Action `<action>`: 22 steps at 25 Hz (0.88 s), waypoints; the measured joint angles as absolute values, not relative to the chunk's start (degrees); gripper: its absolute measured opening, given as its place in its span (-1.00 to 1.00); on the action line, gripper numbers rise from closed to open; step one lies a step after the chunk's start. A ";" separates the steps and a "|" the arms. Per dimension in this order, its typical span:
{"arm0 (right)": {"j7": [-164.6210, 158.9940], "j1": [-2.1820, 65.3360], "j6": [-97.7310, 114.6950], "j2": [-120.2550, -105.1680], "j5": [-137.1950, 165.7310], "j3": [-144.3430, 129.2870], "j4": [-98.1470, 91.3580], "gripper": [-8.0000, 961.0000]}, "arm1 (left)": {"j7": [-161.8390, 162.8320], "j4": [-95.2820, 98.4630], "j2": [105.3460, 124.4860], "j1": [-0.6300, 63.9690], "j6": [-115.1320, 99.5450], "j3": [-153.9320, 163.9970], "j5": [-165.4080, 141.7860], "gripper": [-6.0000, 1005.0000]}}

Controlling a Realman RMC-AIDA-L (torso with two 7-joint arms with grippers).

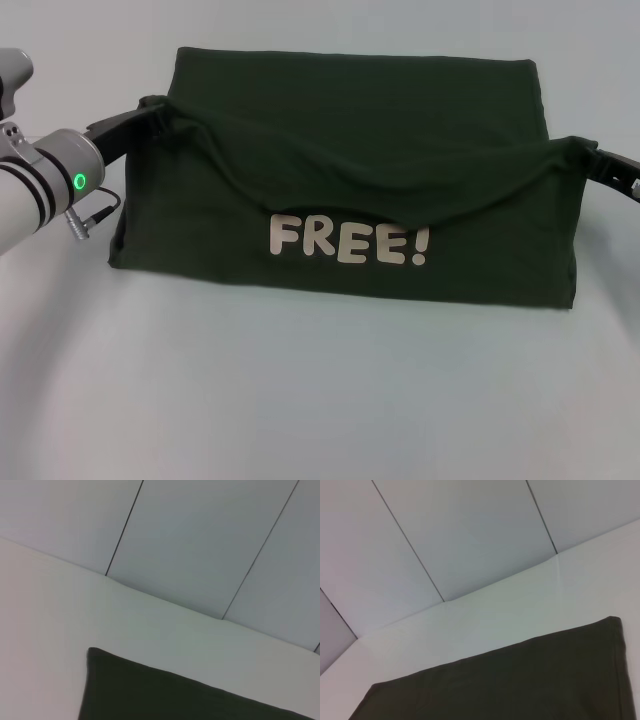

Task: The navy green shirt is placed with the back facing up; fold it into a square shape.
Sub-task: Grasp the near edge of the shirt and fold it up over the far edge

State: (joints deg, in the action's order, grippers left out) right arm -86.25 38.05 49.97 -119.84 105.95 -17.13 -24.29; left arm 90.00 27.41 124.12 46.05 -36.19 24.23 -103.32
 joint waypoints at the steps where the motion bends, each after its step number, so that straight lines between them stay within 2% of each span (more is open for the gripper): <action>1: -86.23 38.09 49.86 -119.84 105.88 -17.13 -24.24 -0.88 | 89.27 27.15 124.16 46.07 -36.11 24.24 -102.70 -0.90; 11: -81.00 38.60 45.14 -119.91 101.58 -17.14 -21.80 -0.88 | 69.13 21.91 124.19 47.03 -34.65 24.03 -89.52 -0.90; 17: -78.57 38.98 44.17 -119.89 99.21 -17.14 -20.55 -0.48 | 62.06 19.69 124.27 47.02 -34.37 23.92 -81.45 -0.54; 22: -78.73 38.43 44.58 -119.87 99.21 -17.12 -20.19 0.05 | 61.51 19.24 124.25 46.38 -34.32 23.68 -80.30 -0.22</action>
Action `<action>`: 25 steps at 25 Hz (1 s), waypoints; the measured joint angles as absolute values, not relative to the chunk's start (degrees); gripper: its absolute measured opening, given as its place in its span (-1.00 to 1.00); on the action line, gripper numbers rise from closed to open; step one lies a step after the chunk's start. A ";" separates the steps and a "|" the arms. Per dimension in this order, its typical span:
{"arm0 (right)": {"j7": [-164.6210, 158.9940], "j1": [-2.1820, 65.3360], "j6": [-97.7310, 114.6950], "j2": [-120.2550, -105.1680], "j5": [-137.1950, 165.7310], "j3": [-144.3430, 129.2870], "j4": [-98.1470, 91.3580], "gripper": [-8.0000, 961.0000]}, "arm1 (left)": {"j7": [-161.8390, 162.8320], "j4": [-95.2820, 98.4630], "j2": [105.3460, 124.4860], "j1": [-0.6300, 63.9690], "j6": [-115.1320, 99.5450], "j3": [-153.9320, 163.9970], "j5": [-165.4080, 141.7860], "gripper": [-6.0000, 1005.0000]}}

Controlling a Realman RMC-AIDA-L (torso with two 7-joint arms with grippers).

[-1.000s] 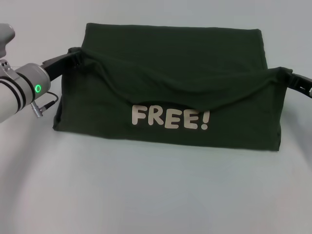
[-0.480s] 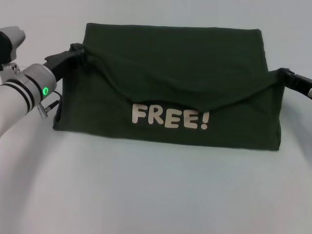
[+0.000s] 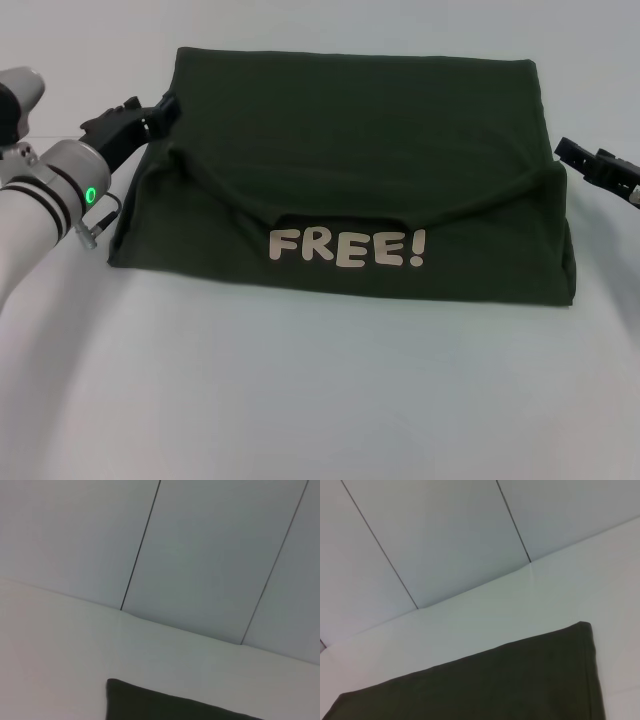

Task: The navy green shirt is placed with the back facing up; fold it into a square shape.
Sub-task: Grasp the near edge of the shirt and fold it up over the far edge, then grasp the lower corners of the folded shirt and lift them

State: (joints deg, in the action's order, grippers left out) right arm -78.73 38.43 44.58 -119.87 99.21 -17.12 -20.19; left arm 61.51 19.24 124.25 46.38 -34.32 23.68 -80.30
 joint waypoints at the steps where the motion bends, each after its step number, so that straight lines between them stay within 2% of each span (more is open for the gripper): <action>1: -79.16 38.13 45.02 -119.84 99.21 -17.11 -20.15 0.12 | 61.74 19.20 124.20 46.06 -34.32 23.69 -80.03 -0.15; 5: -82.08 35.82 49.69 -119.47 99.41 -17.13 -20.14 0.42 | 69.08 19.18 123.63 43.67 -35.45 25.25 -80.16 0.10; 7: -83.01 34.14 53.36 -119.21 99.53 -17.13 -20.29 0.58 | 79.78 19.72 122.09 40.24 -40.21 30.28 -80.98 0.14; 9: -83.88 32.42 56.94 -118.94 99.61 -17.26 -20.47 0.76 | 86.48 20.01 120.11 37.72 -45.33 35.40 -81.30 0.18; 11: -84.81 31.02 59.37 -118.69 99.66 -17.96 -20.57 0.94 | 92.37 20.16 117.34 35.31 -50.92 40.99 -81.36 0.22; 12: -85.90 29.68 61.34 -118.32 99.68 -19.48 -20.59 0.94 | 96.48 20.19 114.55 33.20 -55.60 45.10 -81.41 0.23; 13: -85.90 29.68 61.34 -118.32 99.68 -19.48 -20.59 0.95 | 96.48 20.19 114.55 33.20 -55.60 45.10 -81.41 0.30; 16: -86.84 28.64 62.48 -118.00 99.68 -21.77 -20.61 0.96 | 100.06 20.28 111.61 30.80 -60.34 47.28 -82.83 0.50; 19: -87.08 28.16 62.70 -117.97 99.68 -23.74 -20.61 0.97 | 101.02 22.23 110.66 29.31 -61.83 46.38 -87.97 0.66; 25: -87.16 27.95 62.75 -118.38 99.67 -25.11 -20.61 0.97 | 99.42 24.33 111.24 28.61 -58.12 45.71 -93.07 0.74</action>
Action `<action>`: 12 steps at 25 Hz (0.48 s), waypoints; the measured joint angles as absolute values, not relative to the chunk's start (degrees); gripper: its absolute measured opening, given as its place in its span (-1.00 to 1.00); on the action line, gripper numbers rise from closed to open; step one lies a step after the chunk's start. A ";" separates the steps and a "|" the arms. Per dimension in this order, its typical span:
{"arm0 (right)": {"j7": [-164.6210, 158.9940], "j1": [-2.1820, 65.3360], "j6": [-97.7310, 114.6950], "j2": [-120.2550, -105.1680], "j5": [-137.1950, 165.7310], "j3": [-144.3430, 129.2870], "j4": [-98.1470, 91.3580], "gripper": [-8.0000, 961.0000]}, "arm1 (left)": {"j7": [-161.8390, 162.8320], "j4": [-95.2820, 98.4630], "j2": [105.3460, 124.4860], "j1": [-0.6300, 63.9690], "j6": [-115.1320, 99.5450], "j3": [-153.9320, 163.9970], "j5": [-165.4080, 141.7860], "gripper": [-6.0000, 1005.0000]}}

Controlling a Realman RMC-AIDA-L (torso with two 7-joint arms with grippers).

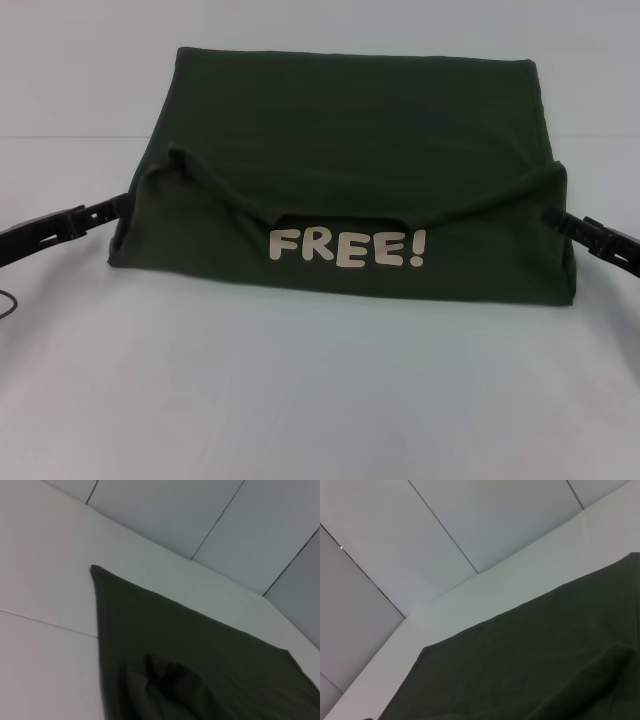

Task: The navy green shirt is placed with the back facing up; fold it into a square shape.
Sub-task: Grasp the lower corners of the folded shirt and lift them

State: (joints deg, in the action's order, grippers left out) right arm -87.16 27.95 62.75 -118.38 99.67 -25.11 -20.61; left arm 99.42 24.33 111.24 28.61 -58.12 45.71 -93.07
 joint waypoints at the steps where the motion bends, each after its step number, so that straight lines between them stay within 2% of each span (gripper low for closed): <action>1: -87.17 27.93 62.76 -118.40 99.67 -25.12 -20.61 0.97 | 99.40 24.22 111.36 28.69 -57.36 45.73 -93.17 0.74; 12: -87.36 28.12 62.22 -118.56 99.43 -24.84 -20.63 0.97 | 97.31 23.92 114.83 30.08 -48.22 48.14 -93.65 0.74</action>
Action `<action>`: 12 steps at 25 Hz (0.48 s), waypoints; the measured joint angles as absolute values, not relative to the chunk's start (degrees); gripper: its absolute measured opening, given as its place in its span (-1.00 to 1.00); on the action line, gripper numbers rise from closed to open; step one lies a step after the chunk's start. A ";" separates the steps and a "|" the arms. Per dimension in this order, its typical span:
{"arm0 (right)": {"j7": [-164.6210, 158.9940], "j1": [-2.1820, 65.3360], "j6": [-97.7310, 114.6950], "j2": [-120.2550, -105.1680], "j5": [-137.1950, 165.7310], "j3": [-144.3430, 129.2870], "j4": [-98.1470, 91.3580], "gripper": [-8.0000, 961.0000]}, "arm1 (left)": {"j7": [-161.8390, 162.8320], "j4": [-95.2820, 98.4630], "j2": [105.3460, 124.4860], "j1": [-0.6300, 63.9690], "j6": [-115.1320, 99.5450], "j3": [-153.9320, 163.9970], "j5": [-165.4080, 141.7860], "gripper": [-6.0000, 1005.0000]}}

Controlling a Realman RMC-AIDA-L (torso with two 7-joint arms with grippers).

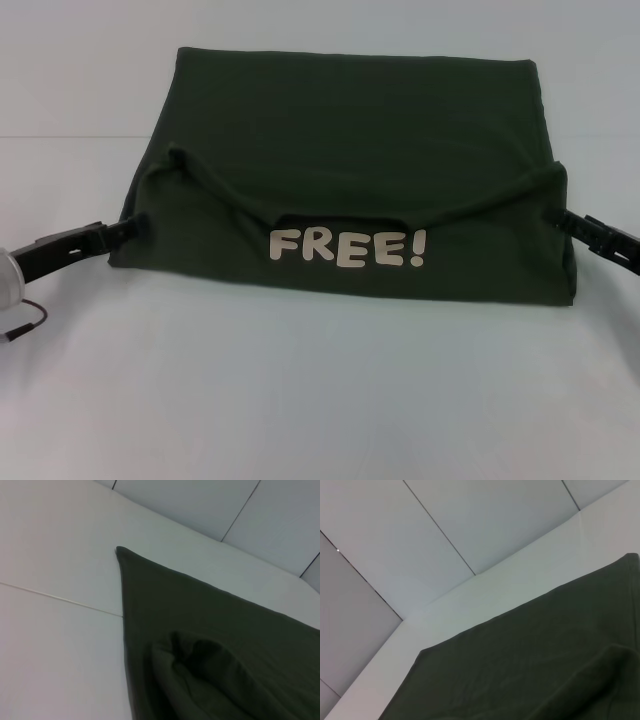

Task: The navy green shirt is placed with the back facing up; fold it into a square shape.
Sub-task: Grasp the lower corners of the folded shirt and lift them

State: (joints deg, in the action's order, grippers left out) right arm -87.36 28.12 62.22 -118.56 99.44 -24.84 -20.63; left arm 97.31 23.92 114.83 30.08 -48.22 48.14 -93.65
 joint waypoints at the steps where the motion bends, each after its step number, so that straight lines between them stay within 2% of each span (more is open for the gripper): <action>1: -87.46 28.14 62.20 -118.55 99.43 -24.84 -20.63 0.97 | 97.19 23.87 115.16 30.32 -47.85 48.15 -93.93 0.74; 12: -87.68 28.22 61.95 -118.68 99.31 -24.67 -20.66 0.97 | 94.25 24.15 117.92 31.71 -41.57 48.84 -94.79 0.73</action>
State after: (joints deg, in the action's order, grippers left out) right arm -87.68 28.22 61.95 -118.68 99.31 -24.67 -20.66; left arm 94.25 24.15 117.92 31.71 -41.57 48.84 -94.79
